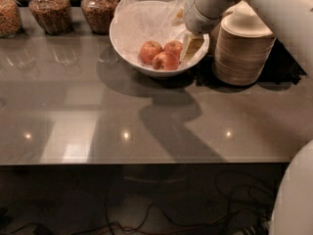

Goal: Pick apple from white bowl

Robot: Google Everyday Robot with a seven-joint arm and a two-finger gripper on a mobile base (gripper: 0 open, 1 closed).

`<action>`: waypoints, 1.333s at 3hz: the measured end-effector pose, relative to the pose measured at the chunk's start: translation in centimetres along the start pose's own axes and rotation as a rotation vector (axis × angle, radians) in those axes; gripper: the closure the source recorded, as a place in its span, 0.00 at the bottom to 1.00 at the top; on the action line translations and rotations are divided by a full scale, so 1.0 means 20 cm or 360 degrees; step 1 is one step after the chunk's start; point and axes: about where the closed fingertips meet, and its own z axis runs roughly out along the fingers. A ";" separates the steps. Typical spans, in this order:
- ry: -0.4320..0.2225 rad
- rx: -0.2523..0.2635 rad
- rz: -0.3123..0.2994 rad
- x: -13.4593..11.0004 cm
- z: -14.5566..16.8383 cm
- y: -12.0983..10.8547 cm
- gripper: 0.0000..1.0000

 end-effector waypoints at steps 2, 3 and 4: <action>-0.0027 0.0071 -0.0027 0.04 0.12 -0.08 0.35; -0.0023 0.0067 -0.0028 0.05 0.12 -0.08 0.34; -0.0014 0.0023 -0.0039 0.07 0.16 -0.05 0.34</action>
Offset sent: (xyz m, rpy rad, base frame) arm 0.0332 0.0039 -0.0063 0.0335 -0.0631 0.0101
